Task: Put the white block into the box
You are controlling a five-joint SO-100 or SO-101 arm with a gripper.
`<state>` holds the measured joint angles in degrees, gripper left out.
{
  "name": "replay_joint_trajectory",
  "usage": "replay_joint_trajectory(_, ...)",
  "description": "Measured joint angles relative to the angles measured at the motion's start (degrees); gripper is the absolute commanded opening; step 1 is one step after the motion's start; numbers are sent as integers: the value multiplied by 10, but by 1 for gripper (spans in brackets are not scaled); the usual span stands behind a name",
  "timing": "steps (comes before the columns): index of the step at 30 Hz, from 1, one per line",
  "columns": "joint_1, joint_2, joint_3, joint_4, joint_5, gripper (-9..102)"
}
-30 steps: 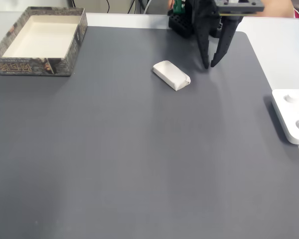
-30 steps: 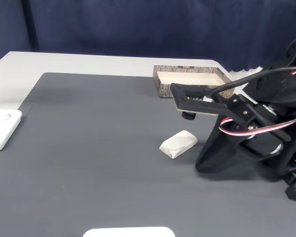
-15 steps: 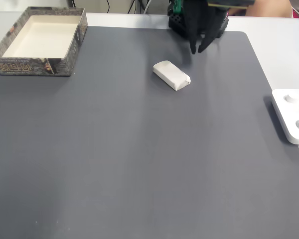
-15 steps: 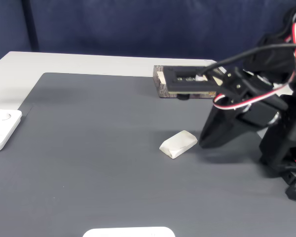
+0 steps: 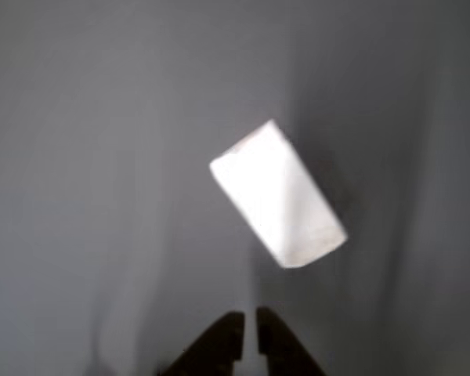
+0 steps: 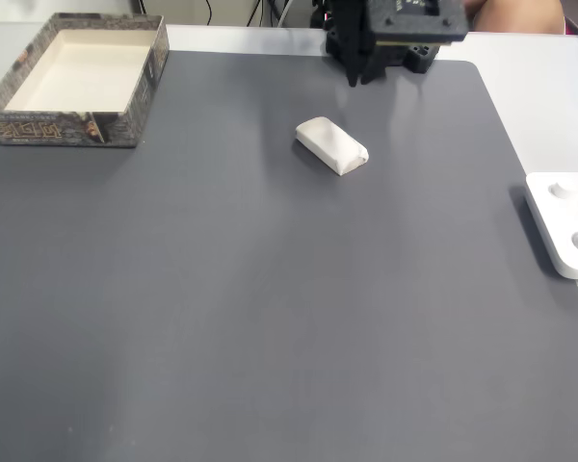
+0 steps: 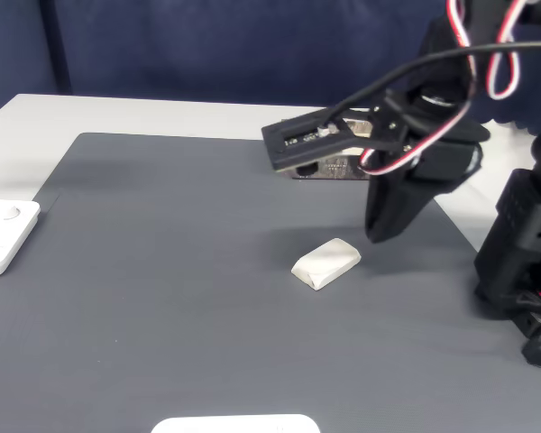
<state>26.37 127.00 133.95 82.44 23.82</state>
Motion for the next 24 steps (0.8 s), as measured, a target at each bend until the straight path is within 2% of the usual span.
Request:
replay_joint_trajectory(6, 23, -102, -68, -1, 60, -2)
replay_joint_trajectory(13, 27, -189, -108, -41, 143, -2)
replay_joint_trajectory(24, 27, -229, -144, -54, 161, -2)
